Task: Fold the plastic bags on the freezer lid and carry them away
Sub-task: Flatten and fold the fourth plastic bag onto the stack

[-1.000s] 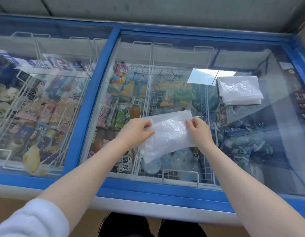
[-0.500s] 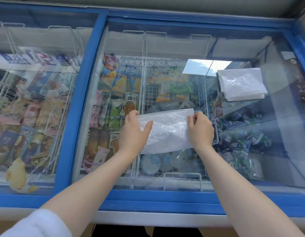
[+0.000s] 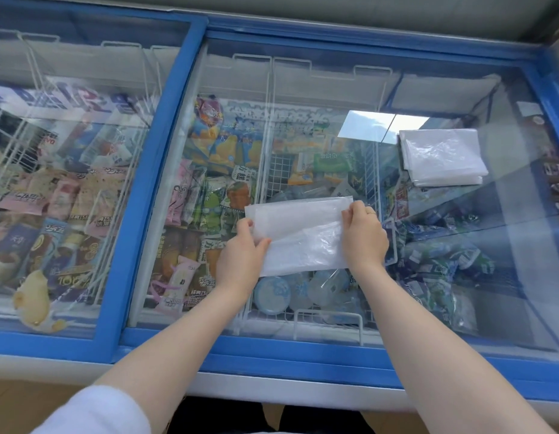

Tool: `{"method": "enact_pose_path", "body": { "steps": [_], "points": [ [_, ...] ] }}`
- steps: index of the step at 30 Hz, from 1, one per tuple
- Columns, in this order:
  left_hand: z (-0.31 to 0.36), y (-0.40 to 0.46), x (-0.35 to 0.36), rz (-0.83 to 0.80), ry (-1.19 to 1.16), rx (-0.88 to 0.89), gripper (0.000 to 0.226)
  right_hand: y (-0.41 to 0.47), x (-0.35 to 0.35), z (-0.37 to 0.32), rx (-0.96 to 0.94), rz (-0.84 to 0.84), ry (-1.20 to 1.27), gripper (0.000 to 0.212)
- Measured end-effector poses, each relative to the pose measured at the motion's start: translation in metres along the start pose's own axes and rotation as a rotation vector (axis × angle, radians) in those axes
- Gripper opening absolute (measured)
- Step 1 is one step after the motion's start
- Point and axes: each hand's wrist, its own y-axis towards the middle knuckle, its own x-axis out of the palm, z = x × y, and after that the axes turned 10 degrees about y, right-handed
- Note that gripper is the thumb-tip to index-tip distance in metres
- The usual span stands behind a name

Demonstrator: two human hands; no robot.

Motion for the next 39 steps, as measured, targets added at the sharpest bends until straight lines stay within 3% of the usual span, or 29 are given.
{"method": "enact_pose_path", "body": {
  "steps": [3, 6, 7, 9, 12, 18, 26, 28, 30, 32, 35, 39],
  "points": [
    [-0.004, -0.001, -0.006, 0.133, 0.209, 0.111, 0.063, 0.003, 0.001, 0.000, 0.028, -0.003, -0.030, 0.031],
    [0.002, 0.004, 0.002, 0.418, 0.369, 0.502, 0.055, 0.006, 0.002, 0.001, 0.046, 0.001, -0.002, 0.031],
    [0.008, 0.007, 0.005, 0.393, 0.405, 0.596, 0.052, 0.007, 0.001, 0.000, 0.054, 0.002, 0.013, 0.031],
    [0.026, 0.013, 0.009, 0.179, 0.484, 0.662, 0.054, 0.011, 0.001, 0.000, 0.072, -0.004, 0.039, 0.029],
    [0.026, 0.023, 0.025, -0.086, 0.567, 0.598, 0.062, 0.016, -0.001, -0.001, 0.098, -0.007, 0.065, 0.031],
    [0.006, 0.027, 0.035, -0.020, 0.546, 0.634, 0.079, 0.021, -0.004, 0.000, 0.106, -0.010, 0.003, 0.035],
    [0.005, 0.037, 0.029, -0.070, 0.587, 0.564, 0.102, 0.027, -0.006, -0.006, 0.111, -0.024, -0.147, 0.026],
    [0.007, 0.037, 0.028, -0.106, 0.614, 0.555, 0.113, 0.021, -0.004, -0.011, -0.046, 0.072, -0.210, 0.027],
    [0.010, 0.036, 0.028, -0.110, 0.610, 0.547, 0.122, 0.011, 0.006, -0.025, -0.394, 0.127, -0.132, 0.043],
    [0.011, 0.035, 0.027, -0.104, 0.582, 0.534, 0.127, 0.000, 0.020, -0.041, -0.593, -0.072, -0.005, 0.054],
    [0.007, 0.034, 0.026, -0.078, 0.566, 0.547, 0.128, -0.009, 0.034, -0.036, -0.542, -0.313, -0.076, 0.068],
    [0.003, 0.034, 0.023, -0.084, 0.550, 0.583, 0.128, -0.008, 0.038, -0.014, -0.558, -0.274, -0.200, 0.065]
  ]
}}
